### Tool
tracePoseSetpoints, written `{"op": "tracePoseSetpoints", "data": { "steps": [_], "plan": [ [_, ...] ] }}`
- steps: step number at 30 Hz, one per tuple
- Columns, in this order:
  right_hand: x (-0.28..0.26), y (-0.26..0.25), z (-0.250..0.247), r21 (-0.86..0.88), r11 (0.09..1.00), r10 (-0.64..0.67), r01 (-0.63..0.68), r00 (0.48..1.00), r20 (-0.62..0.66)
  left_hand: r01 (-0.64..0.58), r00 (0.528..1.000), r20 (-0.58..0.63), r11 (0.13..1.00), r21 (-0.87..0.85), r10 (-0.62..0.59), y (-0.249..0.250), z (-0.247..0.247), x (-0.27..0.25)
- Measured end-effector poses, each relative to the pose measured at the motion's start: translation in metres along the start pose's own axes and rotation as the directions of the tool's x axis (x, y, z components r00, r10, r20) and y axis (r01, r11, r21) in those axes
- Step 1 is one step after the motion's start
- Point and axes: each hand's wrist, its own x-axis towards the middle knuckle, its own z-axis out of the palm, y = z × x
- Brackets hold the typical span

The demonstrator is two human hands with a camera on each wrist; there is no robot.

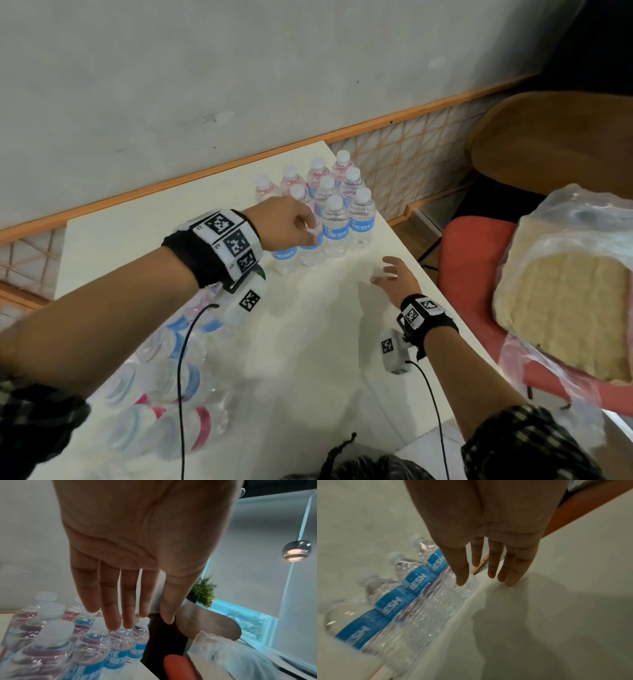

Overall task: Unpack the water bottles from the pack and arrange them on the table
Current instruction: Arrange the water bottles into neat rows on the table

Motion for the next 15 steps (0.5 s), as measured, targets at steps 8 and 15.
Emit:
{"op": "tracePoseSetpoints", "data": {
  "steps": [8,15],
  "plan": [
    [-0.090,-0.011,0.043,-0.112,0.986,-0.104,0.120,0.985,0.139,-0.096,0.963,0.265,0.980,0.173,0.048,-0.042,0.026,-0.106],
    [-0.159,-0.032,0.094,-0.172,0.969,-0.138,0.176,0.967,0.214,-0.271,0.874,0.485,0.850,0.451,0.022,-0.075,0.062,-0.178]
  ]
}}
